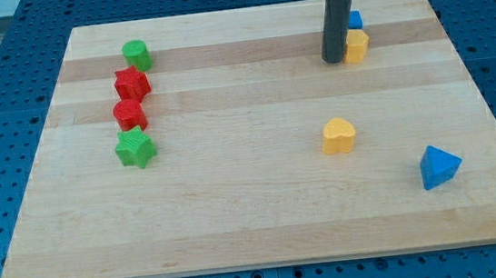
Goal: Slide the yellow heart a bit up
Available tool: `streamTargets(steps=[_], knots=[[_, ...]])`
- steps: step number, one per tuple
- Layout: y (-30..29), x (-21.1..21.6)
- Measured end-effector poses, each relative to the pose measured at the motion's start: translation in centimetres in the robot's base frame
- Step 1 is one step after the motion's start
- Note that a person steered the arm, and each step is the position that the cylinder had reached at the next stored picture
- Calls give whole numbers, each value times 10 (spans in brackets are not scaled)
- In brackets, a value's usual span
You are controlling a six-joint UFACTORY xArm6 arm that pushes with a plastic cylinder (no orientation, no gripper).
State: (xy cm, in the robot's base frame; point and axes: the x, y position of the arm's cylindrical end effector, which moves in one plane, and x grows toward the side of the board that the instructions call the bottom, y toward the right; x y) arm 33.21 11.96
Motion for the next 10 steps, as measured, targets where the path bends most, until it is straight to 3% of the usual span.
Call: streamTargets(steps=[2, 3, 4, 6, 7, 8, 10], knots=[[12, 0], [1, 0], [-38, 26], [-79, 215], [-64, 220], [-45, 159], [-27, 110]])
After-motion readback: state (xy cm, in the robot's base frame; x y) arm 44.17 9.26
